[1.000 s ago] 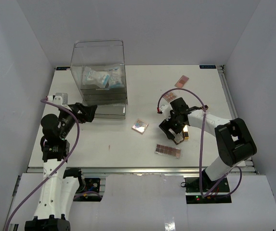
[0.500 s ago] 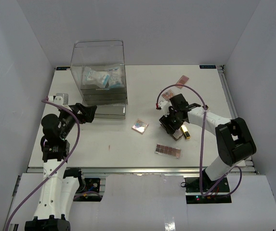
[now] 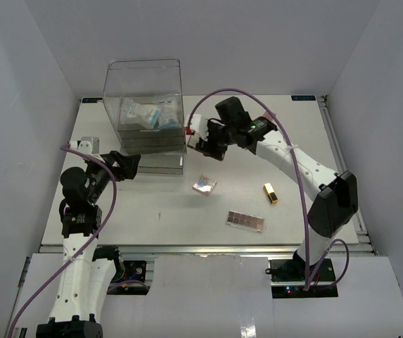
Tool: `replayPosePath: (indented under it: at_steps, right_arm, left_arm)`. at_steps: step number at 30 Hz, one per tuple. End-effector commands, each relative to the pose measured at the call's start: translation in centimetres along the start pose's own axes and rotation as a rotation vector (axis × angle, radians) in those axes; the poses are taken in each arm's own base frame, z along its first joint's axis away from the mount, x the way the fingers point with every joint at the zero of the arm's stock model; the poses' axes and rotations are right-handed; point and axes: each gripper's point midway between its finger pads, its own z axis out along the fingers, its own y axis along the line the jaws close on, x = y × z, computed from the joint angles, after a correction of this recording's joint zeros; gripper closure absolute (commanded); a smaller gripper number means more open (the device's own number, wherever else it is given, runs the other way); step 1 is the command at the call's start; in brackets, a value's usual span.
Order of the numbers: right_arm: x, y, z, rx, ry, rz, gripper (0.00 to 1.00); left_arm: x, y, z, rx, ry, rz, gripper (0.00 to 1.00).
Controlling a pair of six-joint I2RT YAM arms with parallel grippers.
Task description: Organize the makeup
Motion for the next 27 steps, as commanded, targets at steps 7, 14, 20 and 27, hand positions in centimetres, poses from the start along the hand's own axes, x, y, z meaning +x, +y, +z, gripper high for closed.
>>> replayPosePath:
  at_steps: [7,14,20,27]
  right_arm:
    - [-8.9,-3.2,9.8,0.175,-0.024,-0.282,0.76]
    - [-7.7,-4.8,13.6,0.270,0.002,-0.263,0.44]
    - [-7.3,-3.9,13.5,0.255,-0.012,-0.234,0.13]
    - [-8.5,-1.6,7.9,0.146,-0.068,-0.149,0.07]
  left_arm:
    - [-0.8,0.8,-0.8,-0.066,-0.046,0.035,0.02]
    - [-1.0,0.8,-1.0,-0.070,-0.055,0.042,0.02]
    - [-0.8,0.3,-0.8,-0.033,-0.043,0.042,0.02]
    - [-0.8,-1.7,-0.8,0.085,-0.065,0.048,0.02]
